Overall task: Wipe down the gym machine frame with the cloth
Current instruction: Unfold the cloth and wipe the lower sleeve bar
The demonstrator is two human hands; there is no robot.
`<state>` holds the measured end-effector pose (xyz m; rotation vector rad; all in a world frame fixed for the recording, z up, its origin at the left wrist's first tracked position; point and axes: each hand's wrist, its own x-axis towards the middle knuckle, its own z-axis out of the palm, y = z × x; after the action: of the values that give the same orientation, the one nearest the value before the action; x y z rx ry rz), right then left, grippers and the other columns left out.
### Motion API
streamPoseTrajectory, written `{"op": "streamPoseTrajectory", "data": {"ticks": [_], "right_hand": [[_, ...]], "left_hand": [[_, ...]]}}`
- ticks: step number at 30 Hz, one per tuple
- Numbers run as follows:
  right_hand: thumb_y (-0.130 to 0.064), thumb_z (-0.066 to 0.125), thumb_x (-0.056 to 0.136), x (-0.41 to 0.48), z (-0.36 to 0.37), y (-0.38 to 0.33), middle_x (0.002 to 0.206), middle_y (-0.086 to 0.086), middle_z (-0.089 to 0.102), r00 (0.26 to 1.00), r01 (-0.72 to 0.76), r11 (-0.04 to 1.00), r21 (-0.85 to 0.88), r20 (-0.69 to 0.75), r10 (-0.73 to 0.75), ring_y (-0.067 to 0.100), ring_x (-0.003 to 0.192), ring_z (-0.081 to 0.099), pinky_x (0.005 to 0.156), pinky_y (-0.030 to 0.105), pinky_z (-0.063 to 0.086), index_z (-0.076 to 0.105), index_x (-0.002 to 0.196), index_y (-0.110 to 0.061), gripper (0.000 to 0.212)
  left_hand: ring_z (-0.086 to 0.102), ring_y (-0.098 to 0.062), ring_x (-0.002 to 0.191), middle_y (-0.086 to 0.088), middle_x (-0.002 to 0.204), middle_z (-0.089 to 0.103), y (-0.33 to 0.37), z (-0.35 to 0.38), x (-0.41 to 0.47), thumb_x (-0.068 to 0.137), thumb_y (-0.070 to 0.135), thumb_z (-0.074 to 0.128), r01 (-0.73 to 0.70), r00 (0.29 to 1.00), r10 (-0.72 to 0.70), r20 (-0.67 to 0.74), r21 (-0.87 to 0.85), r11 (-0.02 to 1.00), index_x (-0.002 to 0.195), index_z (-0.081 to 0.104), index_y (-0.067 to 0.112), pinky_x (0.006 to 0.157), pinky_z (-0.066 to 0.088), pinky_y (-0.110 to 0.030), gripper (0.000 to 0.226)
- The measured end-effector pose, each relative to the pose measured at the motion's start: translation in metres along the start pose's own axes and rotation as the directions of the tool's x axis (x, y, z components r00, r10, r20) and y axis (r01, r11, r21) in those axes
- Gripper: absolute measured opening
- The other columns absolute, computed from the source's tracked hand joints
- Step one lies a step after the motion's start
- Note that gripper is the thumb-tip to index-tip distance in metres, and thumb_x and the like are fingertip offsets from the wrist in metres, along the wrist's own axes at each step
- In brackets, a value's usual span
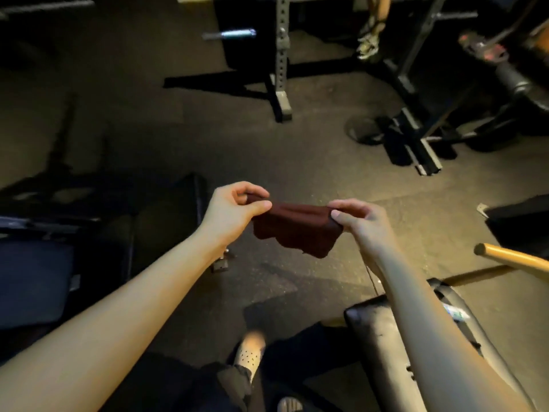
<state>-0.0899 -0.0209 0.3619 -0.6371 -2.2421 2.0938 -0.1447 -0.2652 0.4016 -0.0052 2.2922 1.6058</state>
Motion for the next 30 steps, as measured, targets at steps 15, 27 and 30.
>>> {"op": "streamPoseTrajectory", "data": {"ticks": [15,27,30], "right_hand": [[-0.002,0.064,0.097,-0.142,0.168,-0.129,0.101,-0.012,0.073,0.627,0.75,0.65,-0.122,0.447,-0.639,-0.007,0.094,0.068,0.077,0.005,0.05,0.076,0.11,-0.019,0.025],[0.01,0.053,0.093,-0.282,0.395,-0.173,0.092,0.014,0.073,0.495,0.31,0.951,0.015,0.851,-0.175,0.025,0.085,0.072,0.077,0.036,0.059,0.074,0.096,-0.002,0.024],[0.008,0.065,0.09,-0.327,0.45,-0.174,0.087,0.012,0.075,0.387,0.401,0.916,0.025,0.901,-0.194,0.025,0.083,0.073,0.079,0.035,0.062,0.073,0.093,0.0,0.012]], "left_hand": [[0.068,-0.004,0.103,0.009,0.11,0.071,0.001,-0.183,-0.255,0.088,0.014,0.078,-0.05,0.888,0.077,-0.453,0.072,0.996,0.117,0.071,0.028,0.089,0.056,-0.024,0.034],[0.067,-0.008,0.086,0.009,0.087,0.072,-0.073,-0.38,-0.44,0.083,0.03,0.083,0.186,0.767,0.098,-0.634,0.365,0.912,0.089,0.075,0.028,0.083,0.054,-0.035,0.009],[0.068,-0.009,0.084,0.005,0.088,0.072,-0.094,-0.428,-0.487,0.085,0.03,0.081,0.18,0.782,0.067,-0.62,0.327,0.928,0.087,0.073,0.026,0.079,0.056,-0.036,0.009]]}}
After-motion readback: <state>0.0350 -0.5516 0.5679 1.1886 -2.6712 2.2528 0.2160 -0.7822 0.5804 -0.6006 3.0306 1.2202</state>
